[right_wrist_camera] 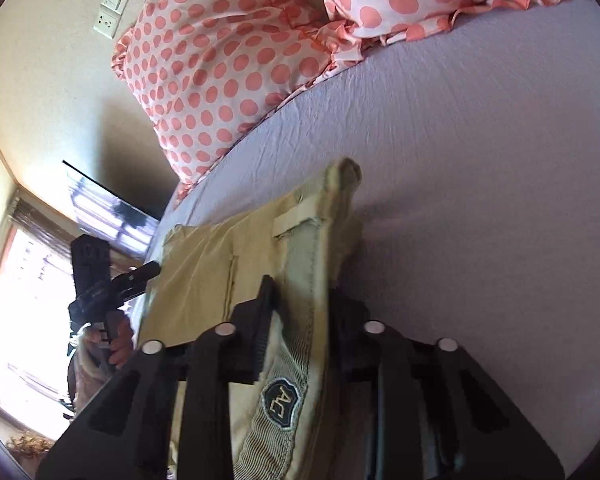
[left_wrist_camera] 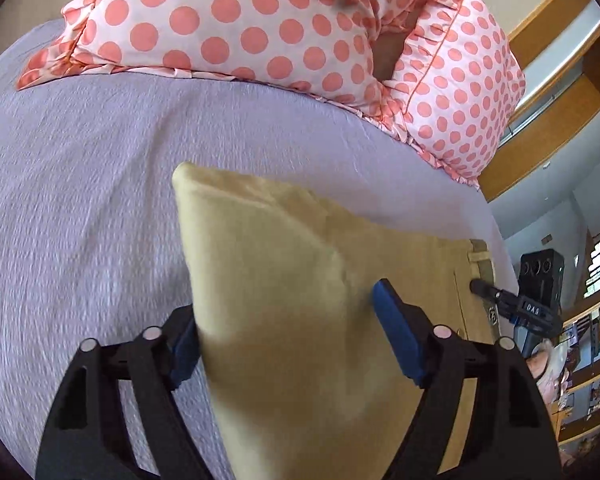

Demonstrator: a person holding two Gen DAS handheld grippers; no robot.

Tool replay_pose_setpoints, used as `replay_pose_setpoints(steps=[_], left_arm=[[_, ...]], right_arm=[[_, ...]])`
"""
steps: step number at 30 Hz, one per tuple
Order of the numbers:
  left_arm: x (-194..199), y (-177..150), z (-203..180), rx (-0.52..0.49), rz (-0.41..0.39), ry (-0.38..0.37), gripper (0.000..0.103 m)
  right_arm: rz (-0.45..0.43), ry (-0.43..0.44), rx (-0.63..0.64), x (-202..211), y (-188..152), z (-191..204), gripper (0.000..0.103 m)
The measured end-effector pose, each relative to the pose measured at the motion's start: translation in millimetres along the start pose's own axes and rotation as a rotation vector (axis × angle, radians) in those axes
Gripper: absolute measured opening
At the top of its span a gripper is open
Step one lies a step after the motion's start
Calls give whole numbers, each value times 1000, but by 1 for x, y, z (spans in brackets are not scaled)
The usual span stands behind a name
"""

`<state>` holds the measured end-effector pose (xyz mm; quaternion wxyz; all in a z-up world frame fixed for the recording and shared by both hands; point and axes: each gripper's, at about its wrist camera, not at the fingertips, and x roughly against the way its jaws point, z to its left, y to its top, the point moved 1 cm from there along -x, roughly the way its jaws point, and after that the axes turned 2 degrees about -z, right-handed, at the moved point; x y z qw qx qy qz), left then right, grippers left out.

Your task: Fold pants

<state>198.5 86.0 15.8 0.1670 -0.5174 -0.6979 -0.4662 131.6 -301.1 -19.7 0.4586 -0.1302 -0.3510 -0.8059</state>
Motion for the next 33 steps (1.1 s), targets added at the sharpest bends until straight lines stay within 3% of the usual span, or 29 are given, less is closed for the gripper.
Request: replay_pose_setpoints(steps=[2,5,11,17,19,21,23,24,26,27,29,31,33], left_arm=[[2,2,11,39,-10,-6,31],[10,2,15,56,-30,-30,16],[21,35,-9,-14,-93,41,9],[-13,106,-26,-65,-176,147,9],[-37,124,-27,-74,-180,203,10],[-62,130,-26,-64,-144,268,14],[-66,126,-24,-70,-144,318,28],[-60,122,-24,-89,-166,338,29],[-39,114,-23,-115,-231,398,42],[-24,108,-25,-132,-286,401,42],[-1,95,-35,-161,-353,349,43],[3,83,-48,-180,-325,233,48],[-11,74,-58,-176,-245,146,58]], right_arm=[[-2,55,-21,3,-1,-3,14],[-25,105,-2,8,3,5,12],[-86,132,80,10,43,36,11],[-197,44,84,-10,109,27,11],[-218,-36,68,-24,122,15,11],[-173,-161,49,-43,125,-1,13],[-144,-250,34,-49,122,-12,21],[-165,-264,38,-41,120,-13,21],[-240,-309,74,-17,117,-4,24],[-277,-303,104,-5,116,3,26],[-289,-227,128,6,111,16,44],[-236,-153,138,0,105,26,47],[-165,-125,140,-18,99,29,47]])
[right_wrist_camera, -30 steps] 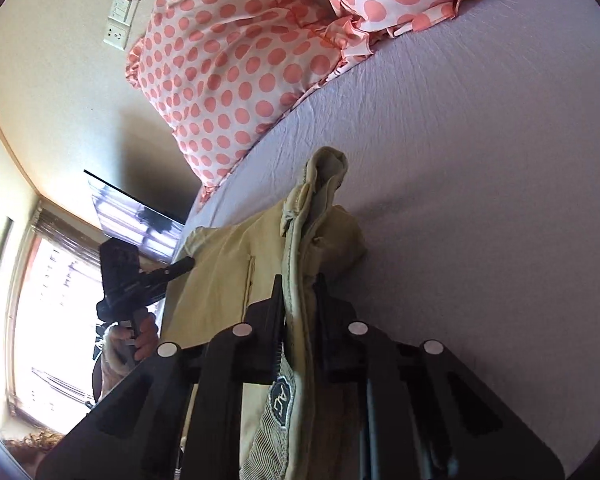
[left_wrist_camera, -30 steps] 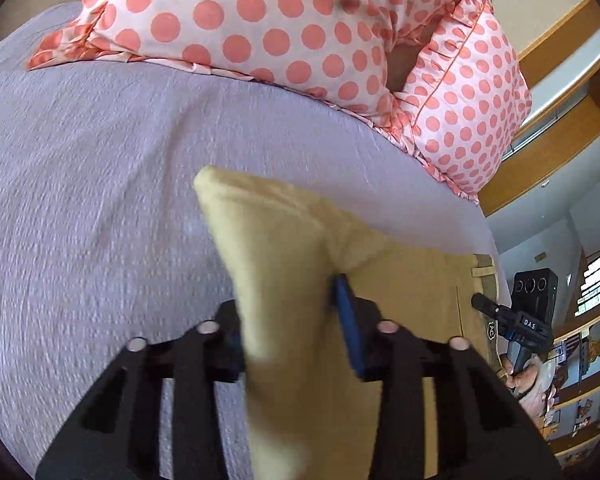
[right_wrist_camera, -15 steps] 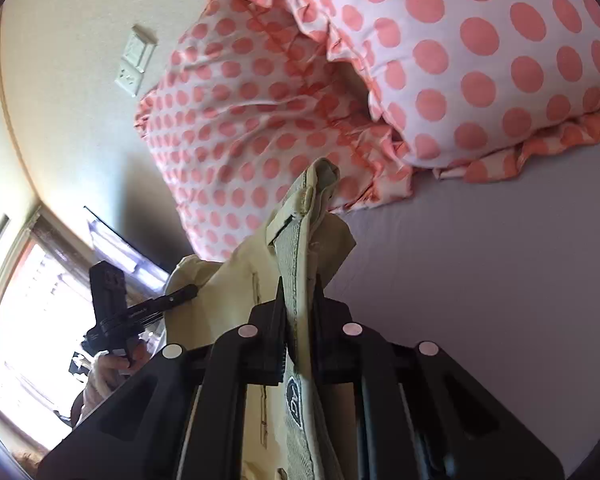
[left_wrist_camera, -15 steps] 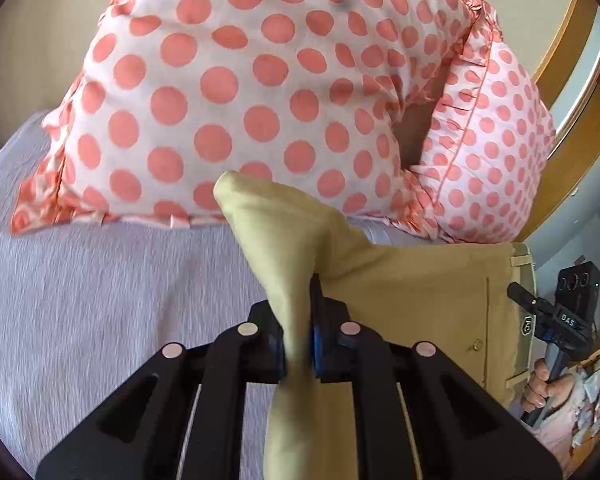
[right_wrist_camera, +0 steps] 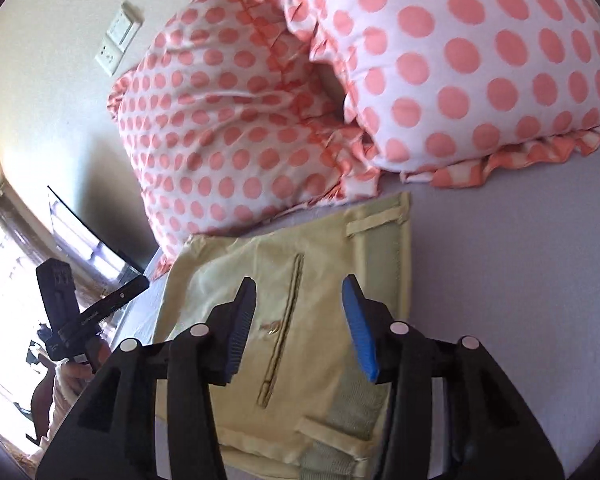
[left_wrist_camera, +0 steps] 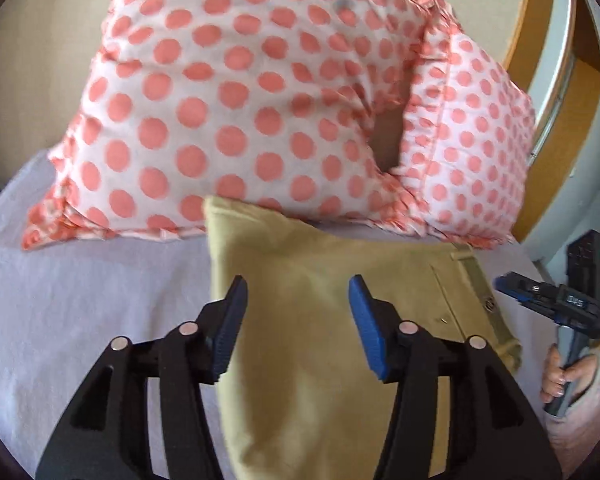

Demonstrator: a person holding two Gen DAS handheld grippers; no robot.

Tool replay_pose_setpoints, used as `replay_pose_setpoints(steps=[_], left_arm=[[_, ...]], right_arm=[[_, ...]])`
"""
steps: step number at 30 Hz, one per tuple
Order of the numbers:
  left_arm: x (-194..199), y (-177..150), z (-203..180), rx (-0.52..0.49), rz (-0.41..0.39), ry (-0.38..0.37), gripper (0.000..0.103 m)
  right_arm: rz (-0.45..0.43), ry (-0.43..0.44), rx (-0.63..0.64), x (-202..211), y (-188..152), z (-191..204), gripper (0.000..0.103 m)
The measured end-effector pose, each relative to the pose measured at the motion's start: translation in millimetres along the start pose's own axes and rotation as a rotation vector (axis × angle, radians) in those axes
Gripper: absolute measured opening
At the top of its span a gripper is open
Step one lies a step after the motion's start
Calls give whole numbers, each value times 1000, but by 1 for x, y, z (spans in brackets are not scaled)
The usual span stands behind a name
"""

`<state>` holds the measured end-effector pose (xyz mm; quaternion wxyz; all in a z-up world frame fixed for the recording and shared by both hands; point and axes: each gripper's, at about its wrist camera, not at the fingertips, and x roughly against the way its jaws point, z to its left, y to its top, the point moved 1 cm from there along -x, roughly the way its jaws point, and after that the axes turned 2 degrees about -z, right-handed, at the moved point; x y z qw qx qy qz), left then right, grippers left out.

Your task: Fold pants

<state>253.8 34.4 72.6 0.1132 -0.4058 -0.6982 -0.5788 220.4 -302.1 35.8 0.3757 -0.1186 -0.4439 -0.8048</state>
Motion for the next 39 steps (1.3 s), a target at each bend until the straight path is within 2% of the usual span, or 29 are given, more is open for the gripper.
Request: replay_pose_setpoints(steps=[1,2,3,4,5,7,9,10,11,14,17,20,26,33,34,39], left_arm=[[-12,-6,-4,11,54,-19,59],[-27,-11,-6,25,115,-6,59],[-46,-16,-7,41,173,25,59],[-57,-21,-7,52,194,51,59],[-55,-22,-10,33,152,81,61],[-50,-25,-14,20,169,143,61],[-26,-36,-21,-12,133,161,68],[-10,-43,-24,-38,114,179,78],[6,-53,-28,-61,94,201,86],[51,-90,-37,-97,52,239,98],[76,-129,-41,-89,57,242,98],[81,-152,-43,-65,68,267,98],[78,-167,-42,-30,76,276,98],[72,-177,-51,-112,81,346,101],[72,-179,-53,-127,67,357,101],[75,-183,-51,-122,24,354,101]], right_arm=[[38,-8,-10,-11,-4,0,48],[73,-47,-27,-22,-8,-1,54],[109,-81,-56,-32,-12,-7,54],[94,-63,-81,-34,-12,-10,56],[90,-63,-105,-33,-12,-11,56],[100,-120,-117,-26,-15,-5,59],[62,-201,-33,-9,-24,15,79],[30,-247,29,4,-33,28,95],[1,-287,83,18,-45,38,102],[-60,-370,206,48,-85,62,102],[-43,-379,237,55,-125,70,102],[1,-394,205,48,-151,71,102],[9,-441,225,40,-176,80,102],[14,-526,294,32,-188,89,102],[14,-547,314,30,-190,91,102],[-20,-548,310,33,-193,89,102]])
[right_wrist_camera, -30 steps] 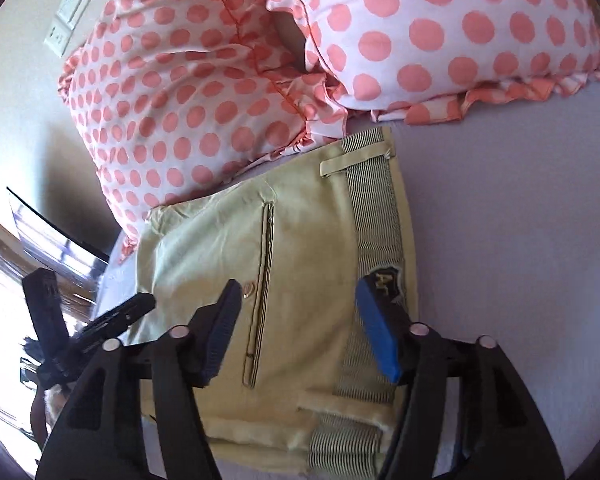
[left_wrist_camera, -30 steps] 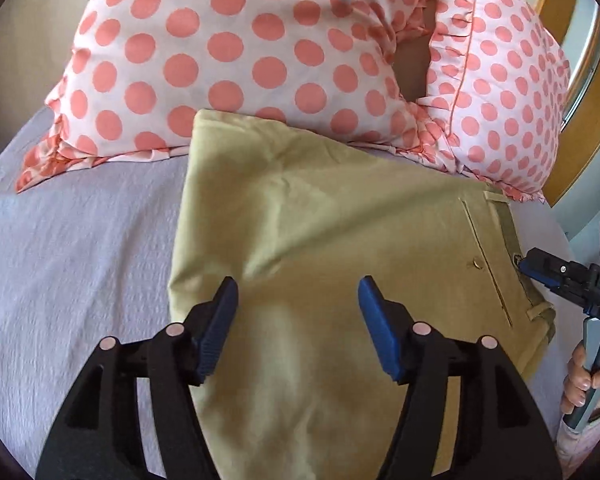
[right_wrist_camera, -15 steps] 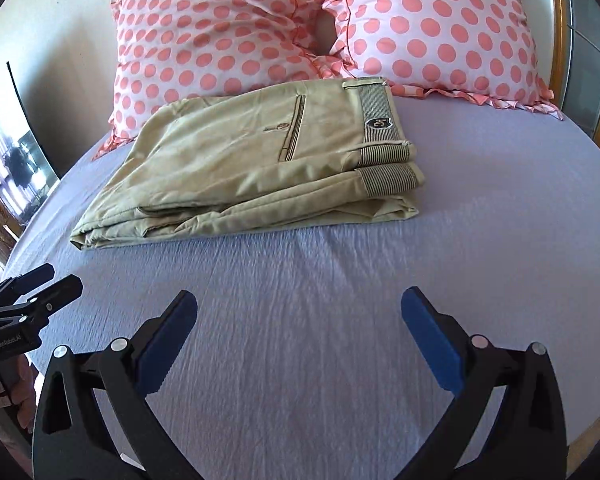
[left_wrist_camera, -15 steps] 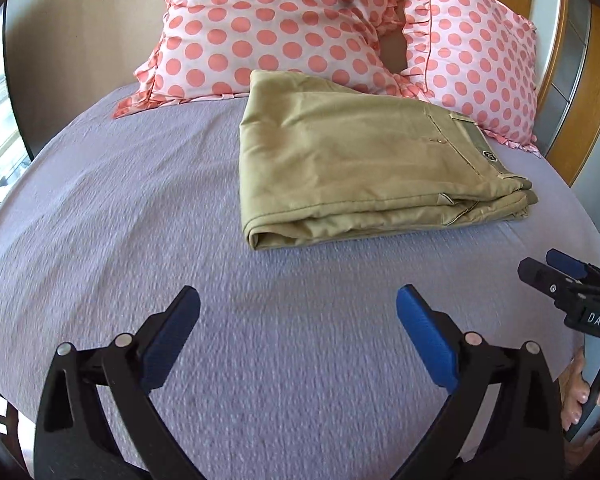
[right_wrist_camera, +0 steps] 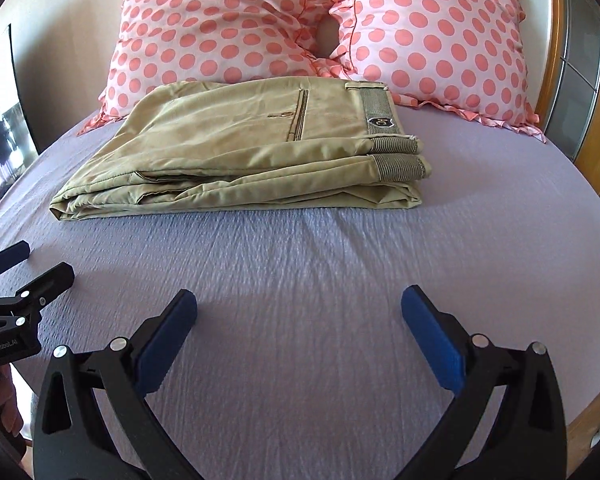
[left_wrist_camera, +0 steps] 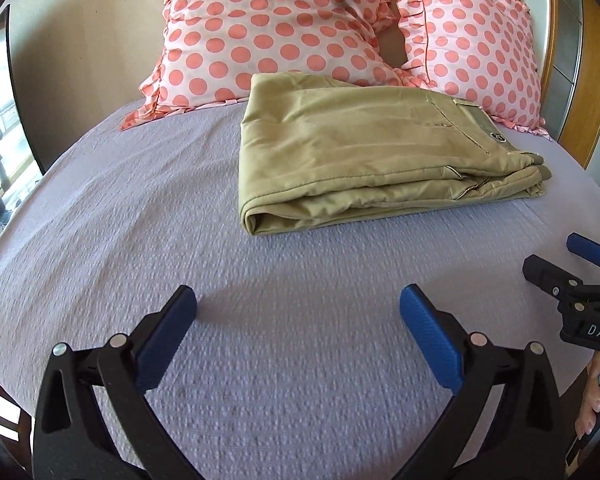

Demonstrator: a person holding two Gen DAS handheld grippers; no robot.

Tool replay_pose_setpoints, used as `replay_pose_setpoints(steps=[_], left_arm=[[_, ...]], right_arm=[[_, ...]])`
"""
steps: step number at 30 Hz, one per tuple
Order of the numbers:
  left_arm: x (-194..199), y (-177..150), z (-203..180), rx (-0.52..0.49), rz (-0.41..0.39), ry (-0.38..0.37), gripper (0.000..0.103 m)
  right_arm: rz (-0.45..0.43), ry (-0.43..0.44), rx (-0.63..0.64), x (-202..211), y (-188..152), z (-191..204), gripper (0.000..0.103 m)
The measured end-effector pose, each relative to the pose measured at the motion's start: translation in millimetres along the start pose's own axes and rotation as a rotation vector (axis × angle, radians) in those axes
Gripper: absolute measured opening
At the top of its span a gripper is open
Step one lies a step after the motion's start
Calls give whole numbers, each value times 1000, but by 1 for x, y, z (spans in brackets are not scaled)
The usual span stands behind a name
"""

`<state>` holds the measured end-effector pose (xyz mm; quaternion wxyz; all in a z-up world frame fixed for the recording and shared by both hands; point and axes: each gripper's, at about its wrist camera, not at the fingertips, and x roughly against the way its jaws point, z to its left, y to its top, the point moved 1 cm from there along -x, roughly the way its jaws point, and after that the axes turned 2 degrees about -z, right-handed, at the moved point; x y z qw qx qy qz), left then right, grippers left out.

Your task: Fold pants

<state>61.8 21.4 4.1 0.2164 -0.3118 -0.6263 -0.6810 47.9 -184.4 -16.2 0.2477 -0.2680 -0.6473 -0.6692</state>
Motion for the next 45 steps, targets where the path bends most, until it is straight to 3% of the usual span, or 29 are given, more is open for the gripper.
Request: replay_pose_setpoints(steps=[45], left_arm=[[0,0,0,0,-4,3,101]], right_arm=[[-14,0,0,1,-1,0,102]])
